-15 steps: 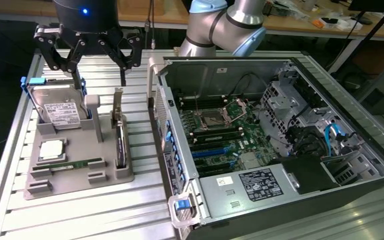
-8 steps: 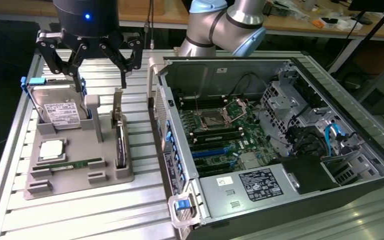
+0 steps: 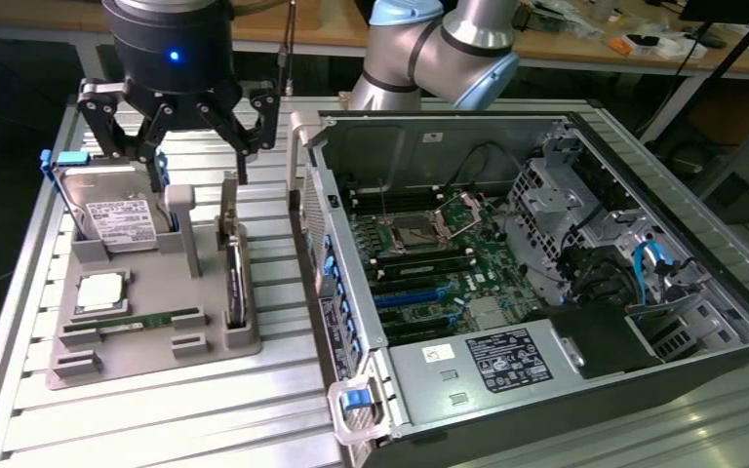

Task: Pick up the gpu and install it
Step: 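Pick up the gpu and move the gpu toward the slot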

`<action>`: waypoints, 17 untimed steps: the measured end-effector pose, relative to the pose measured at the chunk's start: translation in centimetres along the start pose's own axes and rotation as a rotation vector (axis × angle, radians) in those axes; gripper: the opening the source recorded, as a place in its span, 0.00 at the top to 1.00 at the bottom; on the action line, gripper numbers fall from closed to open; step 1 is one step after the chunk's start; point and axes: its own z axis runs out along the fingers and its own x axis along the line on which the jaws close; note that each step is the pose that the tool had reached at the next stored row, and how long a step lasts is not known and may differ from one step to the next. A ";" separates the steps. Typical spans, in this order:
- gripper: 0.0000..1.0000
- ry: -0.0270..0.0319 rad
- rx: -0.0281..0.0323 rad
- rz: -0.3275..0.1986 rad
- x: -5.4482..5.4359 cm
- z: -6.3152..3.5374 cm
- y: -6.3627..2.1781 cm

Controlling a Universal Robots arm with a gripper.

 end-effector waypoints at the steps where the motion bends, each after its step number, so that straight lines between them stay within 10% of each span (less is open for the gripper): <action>1: 0.22 0.0000 -0.0001 0.000 0.0 0.11 -0.20; 17: 0.22 -0.0002 -0.0001 0.000 -1.2 2.97 -1.55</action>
